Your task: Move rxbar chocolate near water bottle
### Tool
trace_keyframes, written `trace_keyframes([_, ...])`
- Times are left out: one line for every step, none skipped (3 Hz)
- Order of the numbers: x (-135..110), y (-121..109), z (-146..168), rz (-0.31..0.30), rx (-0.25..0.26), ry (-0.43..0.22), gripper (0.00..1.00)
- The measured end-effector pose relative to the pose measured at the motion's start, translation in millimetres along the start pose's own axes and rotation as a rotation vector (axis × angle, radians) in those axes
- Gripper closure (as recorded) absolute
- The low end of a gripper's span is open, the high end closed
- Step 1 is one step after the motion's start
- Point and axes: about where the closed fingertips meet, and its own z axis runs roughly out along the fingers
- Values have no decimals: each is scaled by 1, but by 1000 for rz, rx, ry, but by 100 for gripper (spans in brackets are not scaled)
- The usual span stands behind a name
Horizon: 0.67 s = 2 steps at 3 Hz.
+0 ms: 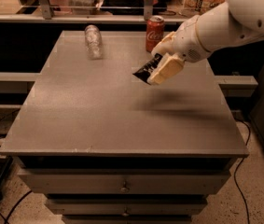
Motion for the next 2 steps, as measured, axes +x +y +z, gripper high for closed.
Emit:
trace_keyframes([-26, -29, 49, -6, 20, -107, 100])
trace_keyframes([-49, -56, 95, 1, 44, -186, 100])
